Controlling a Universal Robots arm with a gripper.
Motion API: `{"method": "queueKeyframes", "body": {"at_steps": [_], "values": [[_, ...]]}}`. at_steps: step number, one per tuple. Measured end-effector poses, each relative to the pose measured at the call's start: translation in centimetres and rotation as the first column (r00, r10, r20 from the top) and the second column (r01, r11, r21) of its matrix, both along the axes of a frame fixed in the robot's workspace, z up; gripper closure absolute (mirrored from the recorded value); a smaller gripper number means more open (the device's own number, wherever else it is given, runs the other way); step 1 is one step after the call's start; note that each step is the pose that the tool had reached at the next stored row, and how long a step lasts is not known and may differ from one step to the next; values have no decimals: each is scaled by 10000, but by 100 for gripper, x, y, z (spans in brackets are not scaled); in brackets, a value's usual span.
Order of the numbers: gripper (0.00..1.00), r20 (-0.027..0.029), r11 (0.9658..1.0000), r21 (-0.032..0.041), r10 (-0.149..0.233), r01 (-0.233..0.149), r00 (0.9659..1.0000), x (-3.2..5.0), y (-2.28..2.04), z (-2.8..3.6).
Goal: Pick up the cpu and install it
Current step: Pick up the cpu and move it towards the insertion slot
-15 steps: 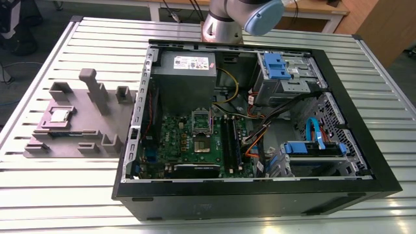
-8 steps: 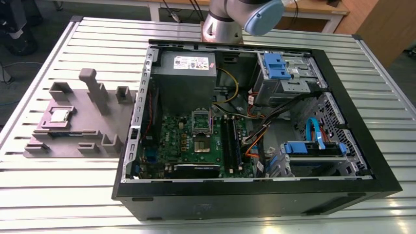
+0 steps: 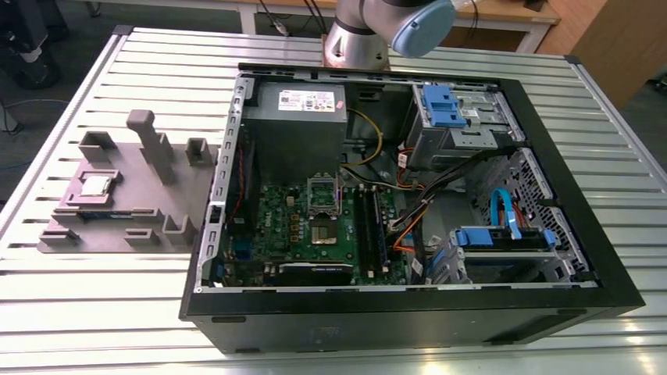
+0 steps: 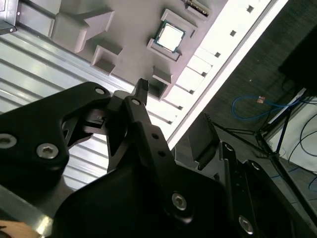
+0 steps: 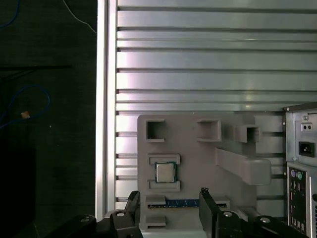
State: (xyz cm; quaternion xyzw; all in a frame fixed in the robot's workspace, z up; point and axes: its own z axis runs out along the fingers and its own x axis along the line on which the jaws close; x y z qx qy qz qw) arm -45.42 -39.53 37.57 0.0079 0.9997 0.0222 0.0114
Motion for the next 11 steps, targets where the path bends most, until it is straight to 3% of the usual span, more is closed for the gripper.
{"method": "queueKeyframes", "body": {"at_steps": [11], "values": [[41, -2, 10000, 1, 5, -5, 10000, -13, 0, -21]]}}
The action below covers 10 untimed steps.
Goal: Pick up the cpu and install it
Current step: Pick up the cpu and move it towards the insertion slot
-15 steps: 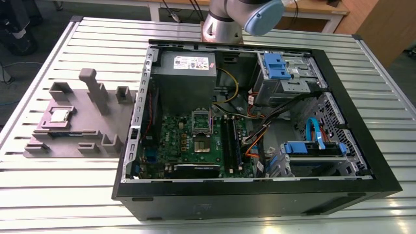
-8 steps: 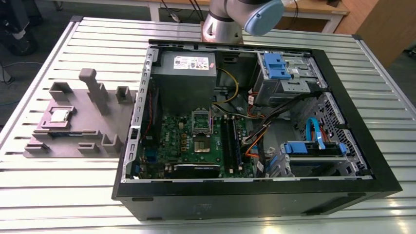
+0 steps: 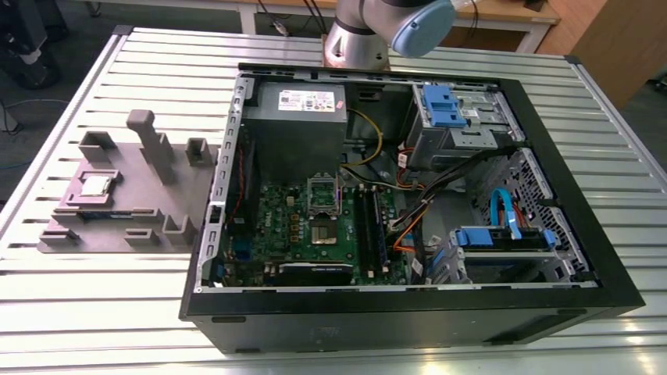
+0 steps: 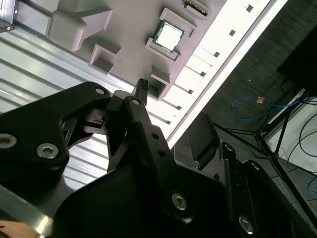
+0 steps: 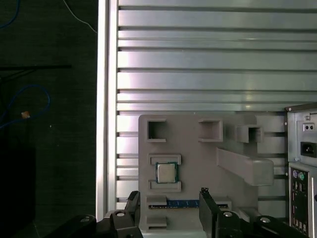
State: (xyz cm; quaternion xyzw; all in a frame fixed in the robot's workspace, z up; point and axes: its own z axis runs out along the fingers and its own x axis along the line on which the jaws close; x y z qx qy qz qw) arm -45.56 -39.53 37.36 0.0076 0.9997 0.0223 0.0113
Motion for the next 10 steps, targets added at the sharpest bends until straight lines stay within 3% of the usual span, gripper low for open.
{"method": "queueKeyframes", "body": {"at_steps": [10], "values": [[41, -32, 10000, 0, 0, 0, 10000, 0, 0, -22]]}}
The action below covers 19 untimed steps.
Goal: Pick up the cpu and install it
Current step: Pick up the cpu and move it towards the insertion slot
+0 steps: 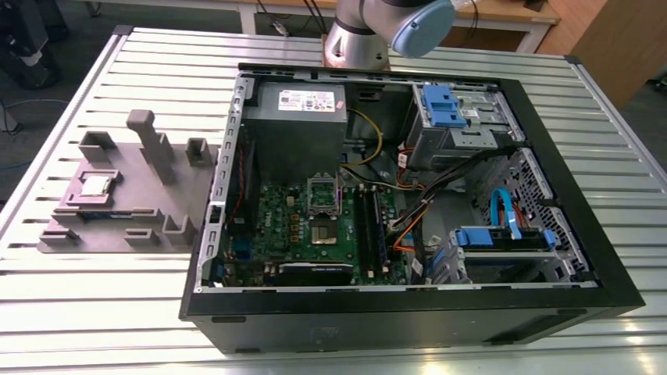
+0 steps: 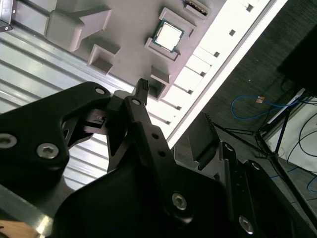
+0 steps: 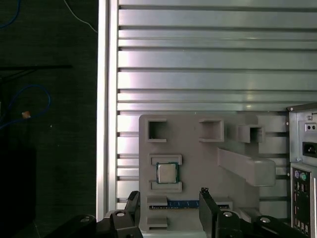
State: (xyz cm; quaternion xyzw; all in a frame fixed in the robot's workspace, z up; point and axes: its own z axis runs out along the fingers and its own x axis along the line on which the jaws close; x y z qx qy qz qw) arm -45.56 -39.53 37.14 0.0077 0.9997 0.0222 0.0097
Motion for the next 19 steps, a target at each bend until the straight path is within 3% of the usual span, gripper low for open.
{"method": "queueKeyframes", "body": {"at_steps": [19], "values": [[41, -52, 10000, 0, 0, 0, 10000, 0, 0, -56]]}}
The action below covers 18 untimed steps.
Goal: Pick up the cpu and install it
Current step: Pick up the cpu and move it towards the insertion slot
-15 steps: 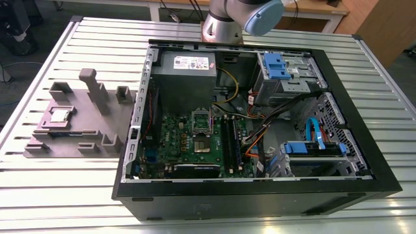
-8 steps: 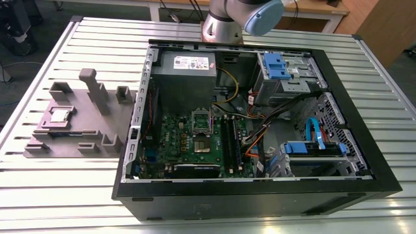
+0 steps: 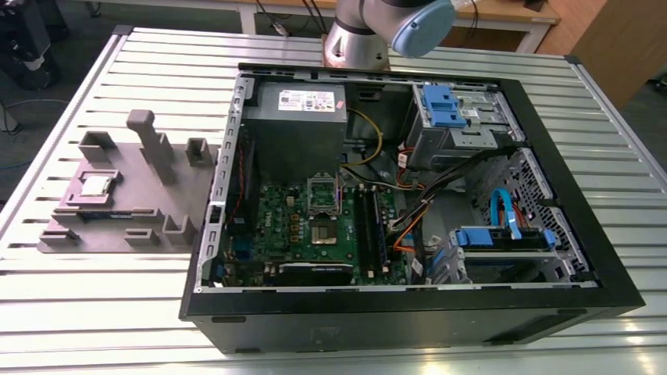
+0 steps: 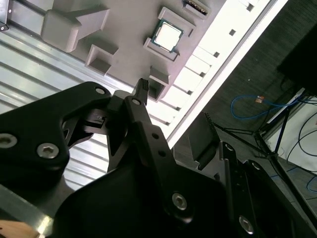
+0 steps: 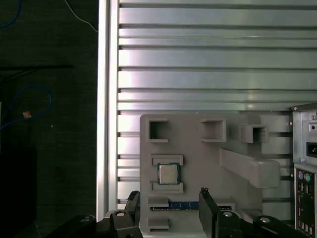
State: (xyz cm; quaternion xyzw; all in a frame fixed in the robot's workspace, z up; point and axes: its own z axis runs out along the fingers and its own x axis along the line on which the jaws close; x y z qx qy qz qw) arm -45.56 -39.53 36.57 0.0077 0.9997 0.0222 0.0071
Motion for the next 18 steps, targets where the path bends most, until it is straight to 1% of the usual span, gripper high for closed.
{"method": "queueKeyframes", "body": {"at_steps": [9, 12, 15, 18], "values": [[41, -34, 10000, 1, 0, 0, 10000, 0, -2, -50], [41, -43, 10000, 0, 17, -17, 10000, 0, -20, -74], [41, -45, 9999, 0, 145, -145, 9999, 0, -41, -104], [41, -48, 9996, 0, 265, -265, 9996, 0, -42, -123]]}}
